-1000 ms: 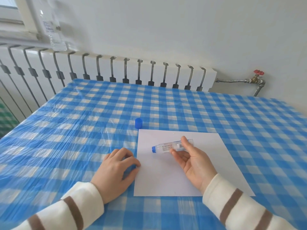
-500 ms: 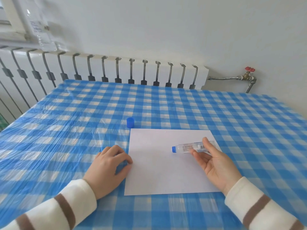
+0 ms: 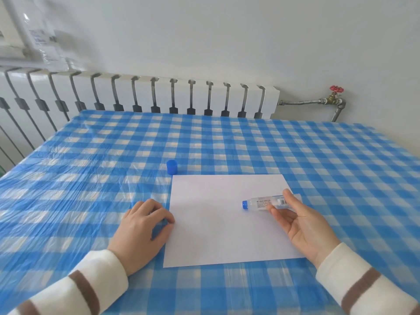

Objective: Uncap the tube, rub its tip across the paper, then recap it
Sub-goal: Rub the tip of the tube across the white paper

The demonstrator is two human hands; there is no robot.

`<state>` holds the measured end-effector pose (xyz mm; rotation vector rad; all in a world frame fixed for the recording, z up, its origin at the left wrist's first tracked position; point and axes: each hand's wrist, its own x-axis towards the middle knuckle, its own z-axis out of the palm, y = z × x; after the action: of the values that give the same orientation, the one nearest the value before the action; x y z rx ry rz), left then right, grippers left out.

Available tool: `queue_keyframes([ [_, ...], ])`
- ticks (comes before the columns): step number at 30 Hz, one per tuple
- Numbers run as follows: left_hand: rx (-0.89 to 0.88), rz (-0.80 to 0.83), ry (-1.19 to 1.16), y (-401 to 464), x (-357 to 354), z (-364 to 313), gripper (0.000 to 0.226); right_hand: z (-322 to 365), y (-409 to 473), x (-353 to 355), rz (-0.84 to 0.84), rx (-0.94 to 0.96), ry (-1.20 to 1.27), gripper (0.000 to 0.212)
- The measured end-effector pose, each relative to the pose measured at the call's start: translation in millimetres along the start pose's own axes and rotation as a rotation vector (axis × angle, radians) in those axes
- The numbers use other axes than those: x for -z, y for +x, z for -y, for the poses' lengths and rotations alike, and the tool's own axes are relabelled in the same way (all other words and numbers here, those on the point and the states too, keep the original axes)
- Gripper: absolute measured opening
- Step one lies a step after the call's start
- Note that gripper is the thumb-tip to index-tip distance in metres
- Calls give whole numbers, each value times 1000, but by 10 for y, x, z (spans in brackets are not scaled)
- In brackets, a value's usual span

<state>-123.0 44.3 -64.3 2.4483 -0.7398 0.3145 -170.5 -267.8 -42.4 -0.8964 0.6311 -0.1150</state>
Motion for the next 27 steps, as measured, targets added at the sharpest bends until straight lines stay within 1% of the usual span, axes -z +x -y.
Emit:
queue_keyframes([
  [5,9,2,8,-4,-3,7,1,71,4,90,-36,16,15,41],
  [7,19,9,9,-3,-6,7,10,123,1,123,-40,36,35,39],
  [8,20,6,5,1,-7,10,10,160,-1,145,-46,52,49,38],
  [10,9,3,8,1,3,3,2,249,-11,207,-77,84,75,37],
  [13,16,9,2,9,12,-3,24,380,-24,353,-109,149,100,34],
  [15,13,13,4,10,12,-6,28,439,-27,463,-123,180,111,34],
  [22,26,22,9,12,6,13,30,452,-4,633,-168,162,110,39],
  [27,32,27,9,12,13,-6,30,423,44,634,-171,158,79,32],
])
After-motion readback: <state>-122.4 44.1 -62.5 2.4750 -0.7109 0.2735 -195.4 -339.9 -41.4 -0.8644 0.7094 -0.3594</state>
